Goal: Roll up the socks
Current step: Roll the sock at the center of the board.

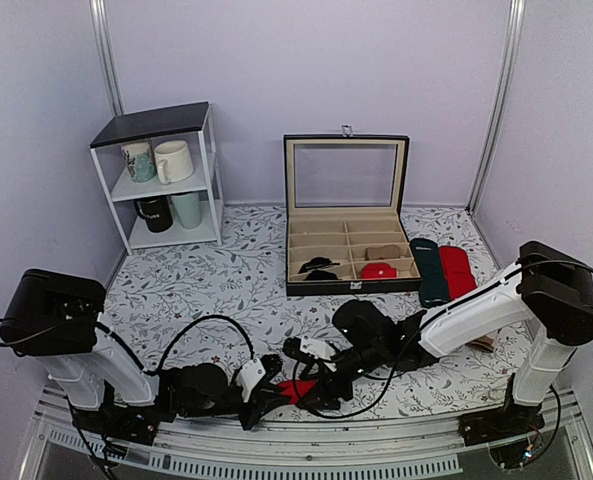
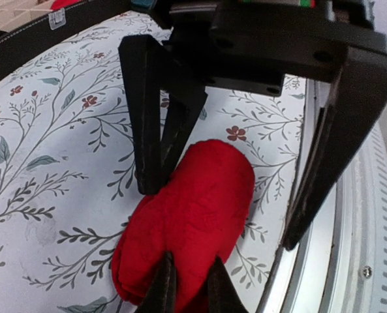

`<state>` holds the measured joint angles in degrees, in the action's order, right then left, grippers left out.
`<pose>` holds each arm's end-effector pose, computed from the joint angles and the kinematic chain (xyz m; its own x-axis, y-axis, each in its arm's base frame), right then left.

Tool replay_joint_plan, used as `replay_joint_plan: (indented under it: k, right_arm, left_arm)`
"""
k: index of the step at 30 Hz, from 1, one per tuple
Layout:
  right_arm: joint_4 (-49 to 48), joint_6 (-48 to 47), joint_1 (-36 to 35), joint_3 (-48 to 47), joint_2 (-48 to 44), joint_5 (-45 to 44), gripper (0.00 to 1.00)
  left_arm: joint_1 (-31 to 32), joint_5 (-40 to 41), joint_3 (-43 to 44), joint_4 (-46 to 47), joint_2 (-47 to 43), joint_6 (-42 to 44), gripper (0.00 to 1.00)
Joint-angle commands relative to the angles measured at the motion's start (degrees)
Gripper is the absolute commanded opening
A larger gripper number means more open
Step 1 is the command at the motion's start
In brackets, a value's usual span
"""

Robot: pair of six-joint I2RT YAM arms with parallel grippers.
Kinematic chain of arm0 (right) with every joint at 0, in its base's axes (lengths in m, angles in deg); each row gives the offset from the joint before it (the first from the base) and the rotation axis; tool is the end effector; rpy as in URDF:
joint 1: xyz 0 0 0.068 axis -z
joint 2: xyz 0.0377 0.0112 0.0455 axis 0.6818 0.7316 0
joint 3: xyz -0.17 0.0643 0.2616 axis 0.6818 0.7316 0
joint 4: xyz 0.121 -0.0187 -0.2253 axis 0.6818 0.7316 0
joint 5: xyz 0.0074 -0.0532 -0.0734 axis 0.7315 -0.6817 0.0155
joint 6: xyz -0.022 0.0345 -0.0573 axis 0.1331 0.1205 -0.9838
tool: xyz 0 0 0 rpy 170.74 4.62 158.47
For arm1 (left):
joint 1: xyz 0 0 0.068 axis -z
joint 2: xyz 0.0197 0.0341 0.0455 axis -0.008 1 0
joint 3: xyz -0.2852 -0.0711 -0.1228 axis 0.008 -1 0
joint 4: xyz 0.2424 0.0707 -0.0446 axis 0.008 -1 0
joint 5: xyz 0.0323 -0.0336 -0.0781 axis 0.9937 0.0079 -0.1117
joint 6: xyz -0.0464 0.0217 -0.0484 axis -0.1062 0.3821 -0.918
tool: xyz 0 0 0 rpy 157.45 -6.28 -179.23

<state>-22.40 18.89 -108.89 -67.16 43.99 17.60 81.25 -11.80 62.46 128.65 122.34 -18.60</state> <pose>0.1196 0.3332 0.1652 -0.2337 -0.6307 -0.7400 -0.9581 0.0197 0.2859 0.0535 -0.2630 0.1275 -0.3764 0.3294 -0.8659 0.8684 0.4511 -0.2059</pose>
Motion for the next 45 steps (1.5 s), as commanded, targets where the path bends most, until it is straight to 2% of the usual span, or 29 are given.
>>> replay_joint_plan:
  k: [1, 11, 18, 24, 28, 30, 34, 40, 45]
  right_arm:
    - [0.20, 2.53, 0.73, -1.48, 2.18, 0.55, 0.75]
    - [0.80, 4.87, 1.40, -1.84, 6.42, 0.67, 0.74]
    - [1.69, 5.18, 1.37, -0.37, 5.99, 0.88, 0.65]
    - [-3.20, 3.95, 1.38, 6.11, -5.11, -9.00, 0.66]
    - [-16.71, -4.18, 1.24, 16.33, -16.27, -10.13, 0.67]
    - [-19.46, -7.95, 0.79, 19.12, -19.50, -10.50, 0.67]
    - [-16.84, -12.68, -0.55, 18.21, -19.72, -10.89, 0.67]
    - [-10.79, -15.79, -1.58, 12.46, -14.68, -9.04, 0.68]
    - [2.36, -12.46, 0.72, 1.65, -7.44, -4.41, 0.70]
  left_arm:
    - [-0.30, -4.42, -1.65, -14.56, 4.00, -0.95, 0.02]
    - [-0.30, -4.49, -1.54, -14.52, 4.18, -0.84, 0.02]
    - [-0.31, -4.61, -1.39, -14.58, 4.33, -0.83, 0.02]
    - [-0.45, -5.00, -0.81, -14.74, 5.09, -0.57, 0.01]
    - [-0.55, -5.42, -0.61, -14.78, 5.49, -0.56, 0.02]
    - [-0.61, -5.45, -0.67, -14.72, 5.59, -0.65, 0.01]
    - [-0.67, -5.57, -0.64, -14.70, 5.59, -0.66, 0.01]
    - [-0.64, -5.79, -0.35, -15.09, 5.86, -0.66, 0.01]
    - [-0.78, -5.98, -0.29, -15.20, 5.86, -0.65, 0.01]
